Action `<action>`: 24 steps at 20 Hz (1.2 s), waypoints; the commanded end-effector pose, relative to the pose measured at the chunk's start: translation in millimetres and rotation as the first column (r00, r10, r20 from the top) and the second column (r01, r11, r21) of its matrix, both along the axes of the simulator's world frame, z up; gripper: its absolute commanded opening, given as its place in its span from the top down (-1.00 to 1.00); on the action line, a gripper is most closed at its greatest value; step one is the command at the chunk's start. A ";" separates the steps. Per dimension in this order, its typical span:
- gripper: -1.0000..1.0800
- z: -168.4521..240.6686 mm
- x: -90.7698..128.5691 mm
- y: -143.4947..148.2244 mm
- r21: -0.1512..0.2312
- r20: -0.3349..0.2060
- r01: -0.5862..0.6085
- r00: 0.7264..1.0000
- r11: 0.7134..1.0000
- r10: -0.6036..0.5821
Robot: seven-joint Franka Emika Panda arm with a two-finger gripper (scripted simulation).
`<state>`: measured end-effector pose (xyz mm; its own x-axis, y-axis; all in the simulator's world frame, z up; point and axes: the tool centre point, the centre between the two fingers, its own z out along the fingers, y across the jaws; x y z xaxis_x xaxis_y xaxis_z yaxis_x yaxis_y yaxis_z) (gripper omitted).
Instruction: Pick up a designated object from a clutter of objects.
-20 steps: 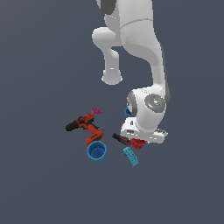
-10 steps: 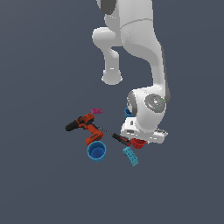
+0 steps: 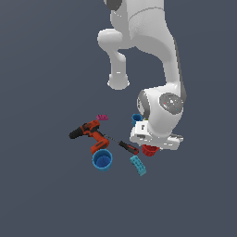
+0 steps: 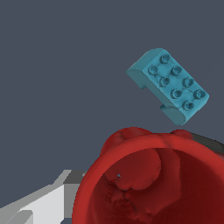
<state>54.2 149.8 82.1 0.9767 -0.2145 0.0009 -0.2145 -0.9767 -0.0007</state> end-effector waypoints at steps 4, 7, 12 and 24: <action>1.00 42.6 9.0 10.7 0.001 0.002 0.000 1.000 1.000 0.000; 1.00 71.0 15.0 18.0 0.001 0.002 0.000 1.000 1.000 0.000; 1.00 122.5 26.2 31.0 0.000 0.001 0.000 1.000 1.000 0.000; 1.00 231.7 52.6 59.4 0.000 0.000 0.000 1.000 1.000 0.000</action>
<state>103.9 206.1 300.8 0.9768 -0.2142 0.0001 -0.2142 -0.9768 -0.0005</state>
